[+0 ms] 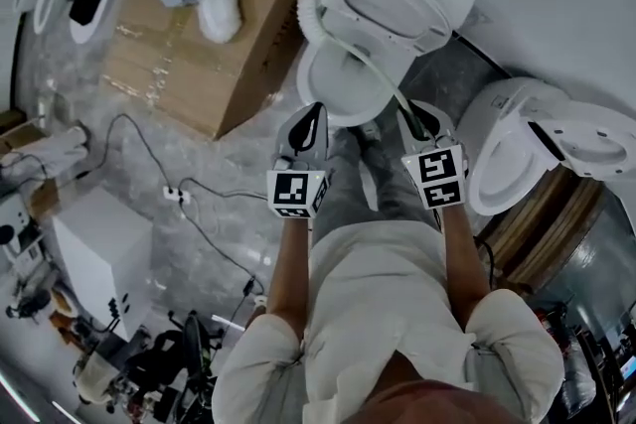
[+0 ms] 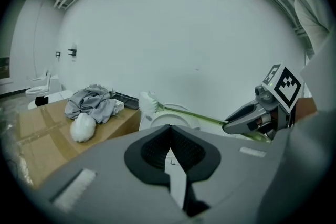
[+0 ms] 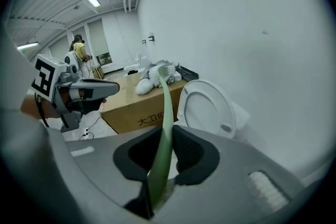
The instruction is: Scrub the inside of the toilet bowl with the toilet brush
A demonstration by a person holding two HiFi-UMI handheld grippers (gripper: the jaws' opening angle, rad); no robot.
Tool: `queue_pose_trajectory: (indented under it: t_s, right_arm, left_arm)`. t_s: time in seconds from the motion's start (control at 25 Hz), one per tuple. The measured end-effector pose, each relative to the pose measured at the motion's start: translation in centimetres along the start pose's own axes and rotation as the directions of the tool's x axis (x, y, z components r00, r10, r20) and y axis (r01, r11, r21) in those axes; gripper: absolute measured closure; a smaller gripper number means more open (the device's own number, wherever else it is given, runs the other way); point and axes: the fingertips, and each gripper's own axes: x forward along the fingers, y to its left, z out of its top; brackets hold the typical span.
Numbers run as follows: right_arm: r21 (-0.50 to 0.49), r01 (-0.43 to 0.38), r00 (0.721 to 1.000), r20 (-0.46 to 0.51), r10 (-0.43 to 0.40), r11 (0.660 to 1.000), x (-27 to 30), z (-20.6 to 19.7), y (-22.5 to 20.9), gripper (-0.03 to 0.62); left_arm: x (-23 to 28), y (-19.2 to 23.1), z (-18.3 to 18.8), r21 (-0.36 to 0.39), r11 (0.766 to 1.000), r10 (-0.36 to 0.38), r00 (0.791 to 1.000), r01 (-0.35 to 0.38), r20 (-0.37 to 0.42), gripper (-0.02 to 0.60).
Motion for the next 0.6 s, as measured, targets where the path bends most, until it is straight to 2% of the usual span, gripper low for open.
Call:
queue_pose_trajectory:
  t_s: [0.16, 0.36, 0.6]
  right_arm:
    - [-0.012, -0.016, 0.997, 0.075, 0.017, 1.000, -0.5, 0.9, -0.6, 0.531]
    - [-0.062, -0.046, 0.986, 0.159, 0.055, 0.997, -2.4, 3.7, 0.7, 0.531]
    - [-0.113, -0.061, 0.955, 0.282, 0.091, 0.992, -6.5, 7.4, 1.3, 0.531]
  left_arm:
    - [0.2, -0.4, 0.9, 0.020, 1.000, 0.011, 1.000, -0.011, 0.022, 0.563]
    - [-1.7, -0.2, 3.2, 0.035, 0.999, 0.016, 0.999, -0.017, 0.046, 0.563]
    - [-3.9, -2.4, 6.3, 0.062, 0.998, 0.023, 0.996, -0.029, 0.090, 0.563]
